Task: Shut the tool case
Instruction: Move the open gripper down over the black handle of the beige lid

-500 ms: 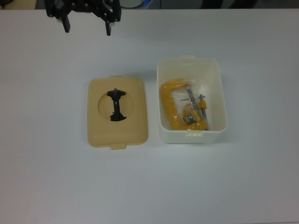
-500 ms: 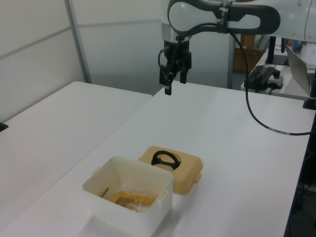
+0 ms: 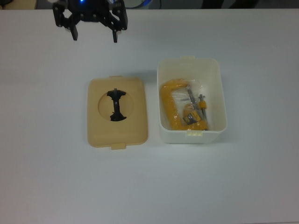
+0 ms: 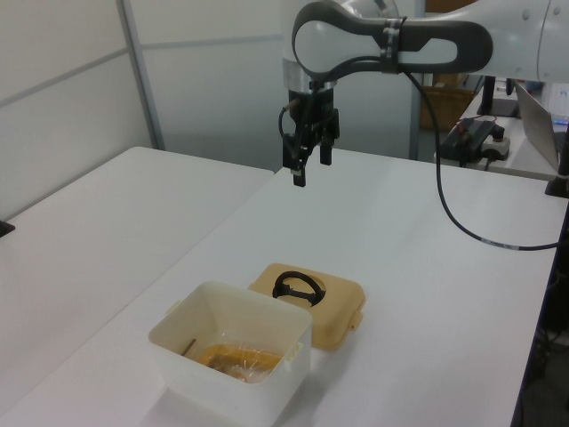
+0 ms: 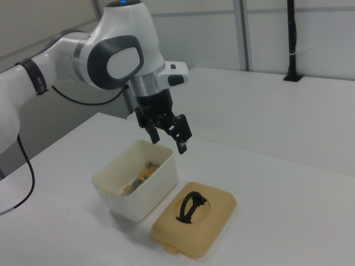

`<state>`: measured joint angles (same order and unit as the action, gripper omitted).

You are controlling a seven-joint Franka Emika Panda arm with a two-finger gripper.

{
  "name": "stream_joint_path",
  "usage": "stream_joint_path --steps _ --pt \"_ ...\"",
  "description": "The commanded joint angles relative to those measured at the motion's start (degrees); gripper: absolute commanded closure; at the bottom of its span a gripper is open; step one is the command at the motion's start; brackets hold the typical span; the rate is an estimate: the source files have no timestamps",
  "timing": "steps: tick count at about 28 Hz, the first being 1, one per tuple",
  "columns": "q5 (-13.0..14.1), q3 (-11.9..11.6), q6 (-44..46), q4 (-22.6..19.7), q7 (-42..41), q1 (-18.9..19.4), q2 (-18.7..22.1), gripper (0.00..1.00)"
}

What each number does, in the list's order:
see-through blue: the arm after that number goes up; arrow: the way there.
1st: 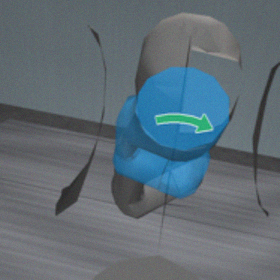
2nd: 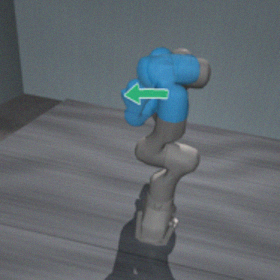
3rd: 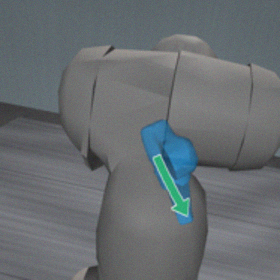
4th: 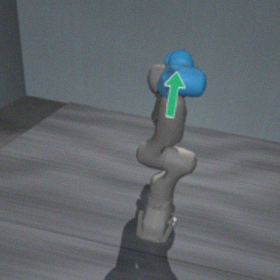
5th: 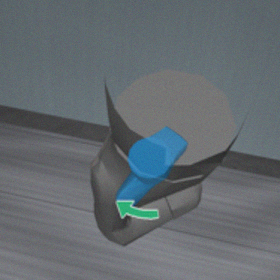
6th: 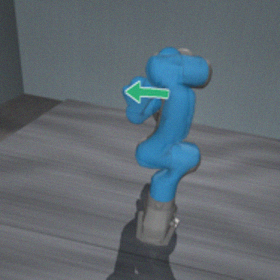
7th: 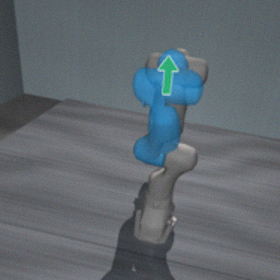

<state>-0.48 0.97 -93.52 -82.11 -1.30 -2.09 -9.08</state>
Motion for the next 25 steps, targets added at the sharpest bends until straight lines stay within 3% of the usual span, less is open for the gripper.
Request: stream_joint_path --steps 1,9,20,25 --pt "0.3 -0.2 -0.3 -1.0 -0.1 0.5 -0.9 0.0" --pt "-1.3 -0.2 -2.8 -2.5 -0.2 0.5 -2.9 0.0" --pt "-2.5 -0.2 -12.5 -9.3 -0.1 0.6 -2.9 0.0" --pt "-4.3 0.0 -15.4 -12.7 0.3 1.5 -2.6 0.0"
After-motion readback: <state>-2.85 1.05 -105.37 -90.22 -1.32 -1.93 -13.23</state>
